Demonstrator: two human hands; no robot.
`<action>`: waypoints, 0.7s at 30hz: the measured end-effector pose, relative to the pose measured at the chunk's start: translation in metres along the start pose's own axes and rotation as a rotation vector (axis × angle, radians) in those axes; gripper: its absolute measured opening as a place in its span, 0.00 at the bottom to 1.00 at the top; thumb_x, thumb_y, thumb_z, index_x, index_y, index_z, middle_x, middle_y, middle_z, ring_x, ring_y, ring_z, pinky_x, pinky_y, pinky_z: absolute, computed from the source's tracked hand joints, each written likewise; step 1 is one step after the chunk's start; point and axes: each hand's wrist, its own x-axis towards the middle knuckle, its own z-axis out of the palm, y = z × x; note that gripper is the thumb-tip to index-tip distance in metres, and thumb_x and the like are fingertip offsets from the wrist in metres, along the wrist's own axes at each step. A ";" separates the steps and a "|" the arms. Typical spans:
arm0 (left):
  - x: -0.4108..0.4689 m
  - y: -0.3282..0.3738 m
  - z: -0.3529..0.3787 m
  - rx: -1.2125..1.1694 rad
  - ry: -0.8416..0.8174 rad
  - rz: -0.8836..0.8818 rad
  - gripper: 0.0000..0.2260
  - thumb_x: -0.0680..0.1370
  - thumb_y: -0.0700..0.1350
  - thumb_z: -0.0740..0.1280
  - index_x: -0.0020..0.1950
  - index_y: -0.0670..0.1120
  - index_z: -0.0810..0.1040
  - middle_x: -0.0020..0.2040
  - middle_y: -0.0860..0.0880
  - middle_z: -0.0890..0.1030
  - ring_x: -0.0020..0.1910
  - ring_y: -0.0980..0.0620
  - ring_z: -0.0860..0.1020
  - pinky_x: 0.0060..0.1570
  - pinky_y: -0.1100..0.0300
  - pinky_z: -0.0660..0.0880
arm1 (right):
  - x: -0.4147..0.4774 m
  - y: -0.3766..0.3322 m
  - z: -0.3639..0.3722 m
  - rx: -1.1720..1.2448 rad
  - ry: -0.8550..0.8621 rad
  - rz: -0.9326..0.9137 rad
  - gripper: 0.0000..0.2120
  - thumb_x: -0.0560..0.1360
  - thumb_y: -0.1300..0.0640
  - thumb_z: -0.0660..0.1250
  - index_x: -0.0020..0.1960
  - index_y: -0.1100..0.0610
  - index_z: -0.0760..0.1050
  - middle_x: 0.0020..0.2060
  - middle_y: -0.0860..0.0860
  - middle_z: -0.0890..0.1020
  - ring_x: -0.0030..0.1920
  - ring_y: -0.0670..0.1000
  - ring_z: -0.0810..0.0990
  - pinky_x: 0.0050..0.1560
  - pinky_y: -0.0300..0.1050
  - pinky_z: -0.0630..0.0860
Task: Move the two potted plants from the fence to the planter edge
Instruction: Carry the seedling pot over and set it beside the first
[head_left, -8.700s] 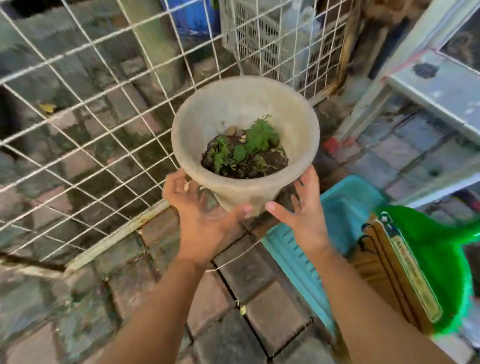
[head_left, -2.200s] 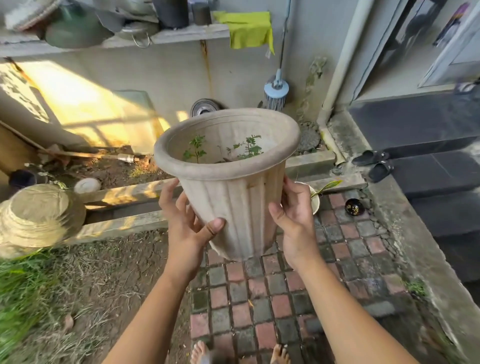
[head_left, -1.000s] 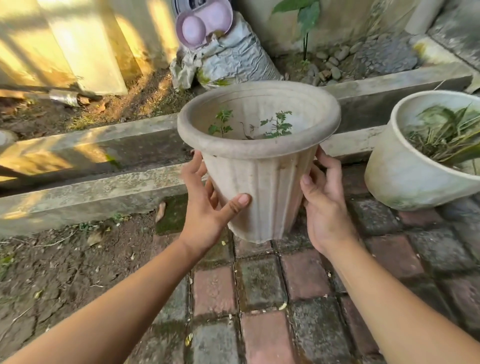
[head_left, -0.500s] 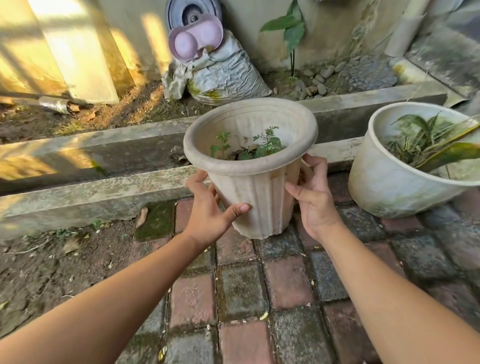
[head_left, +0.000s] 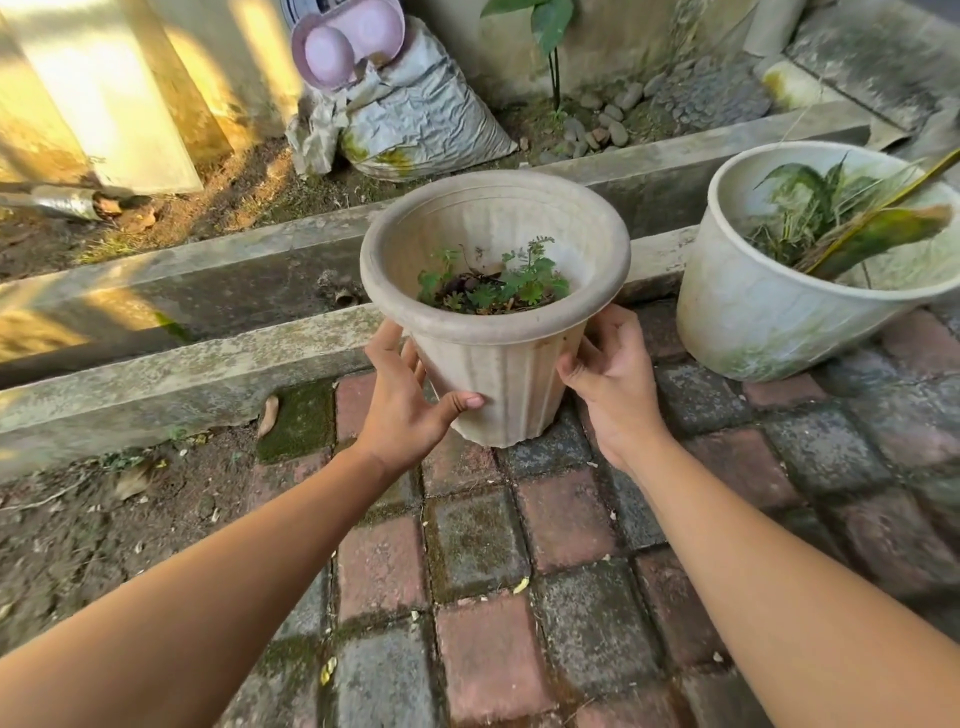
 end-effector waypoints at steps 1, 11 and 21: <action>0.003 -0.003 0.000 0.036 0.004 -0.009 0.52 0.70 0.55 0.78 0.75 0.30 0.48 0.78 0.32 0.64 0.76 0.50 0.68 0.70 0.77 0.67 | 0.002 0.002 -0.003 -0.009 -0.008 -0.003 0.27 0.70 0.60 0.81 0.63 0.48 0.73 0.68 0.49 0.80 0.74 0.56 0.75 0.74 0.57 0.72; 0.017 -0.003 0.004 0.113 0.045 0.007 0.45 0.73 0.42 0.78 0.74 0.30 0.48 0.75 0.38 0.63 0.77 0.50 0.66 0.72 0.74 0.66 | 0.022 0.011 -0.010 -0.032 -0.050 0.013 0.30 0.73 0.78 0.68 0.61 0.47 0.73 0.63 0.38 0.83 0.75 0.55 0.74 0.75 0.57 0.72; 0.007 0.000 0.012 0.079 0.066 -0.077 0.40 0.74 0.44 0.78 0.72 0.36 0.51 0.74 0.42 0.66 0.78 0.49 0.67 0.77 0.64 0.66 | 0.005 0.020 -0.006 -0.469 0.013 -0.049 0.31 0.81 0.68 0.68 0.80 0.54 0.63 0.70 0.35 0.74 0.67 0.27 0.72 0.71 0.29 0.68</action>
